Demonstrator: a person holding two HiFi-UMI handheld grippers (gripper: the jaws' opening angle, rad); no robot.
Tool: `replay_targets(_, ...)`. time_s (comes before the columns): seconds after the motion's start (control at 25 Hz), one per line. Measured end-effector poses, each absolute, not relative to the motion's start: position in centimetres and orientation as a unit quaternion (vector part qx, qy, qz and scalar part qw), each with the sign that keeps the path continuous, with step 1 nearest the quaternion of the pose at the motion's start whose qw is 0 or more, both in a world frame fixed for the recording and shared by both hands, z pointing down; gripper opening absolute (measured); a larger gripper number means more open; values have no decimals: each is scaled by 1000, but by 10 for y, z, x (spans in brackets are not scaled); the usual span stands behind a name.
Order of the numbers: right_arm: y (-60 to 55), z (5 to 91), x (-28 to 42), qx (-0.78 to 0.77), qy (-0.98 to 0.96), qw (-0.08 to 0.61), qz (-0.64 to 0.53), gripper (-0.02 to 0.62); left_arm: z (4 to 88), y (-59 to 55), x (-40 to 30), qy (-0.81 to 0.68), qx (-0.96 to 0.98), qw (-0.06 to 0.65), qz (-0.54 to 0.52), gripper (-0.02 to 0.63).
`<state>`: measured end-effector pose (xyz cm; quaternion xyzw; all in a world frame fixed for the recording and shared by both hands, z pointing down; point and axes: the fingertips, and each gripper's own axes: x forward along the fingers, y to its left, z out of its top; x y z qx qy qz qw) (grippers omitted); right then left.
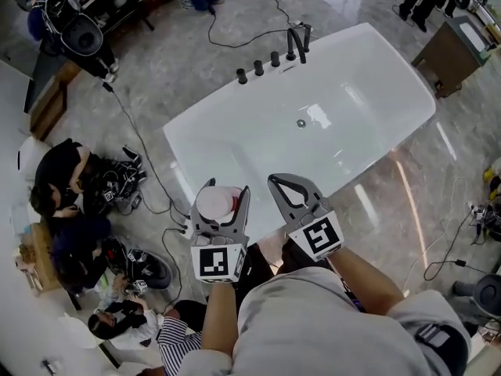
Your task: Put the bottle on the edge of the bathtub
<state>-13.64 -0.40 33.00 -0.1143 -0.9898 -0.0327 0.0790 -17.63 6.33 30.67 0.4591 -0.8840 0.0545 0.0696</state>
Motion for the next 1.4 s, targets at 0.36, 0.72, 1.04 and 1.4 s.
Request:
replay_targets(0.36,18,347,-188,-21,-995,94,-31,6,317,79,-234,-838,540,58,48,299)
replay_targets(0.72,47,353,-216,57,-991,118,-35,6,332,92,-273,-774,627,63,67,298)
replay_targets(1.04,10,340,-221,89,-991,95,-10,6,328,57,-283,-768,634,53,72,298)
replay_targets(1.4,-15,359,-215,86,-992,95,9,6,325,41,-305,-767,635,42,82,298)
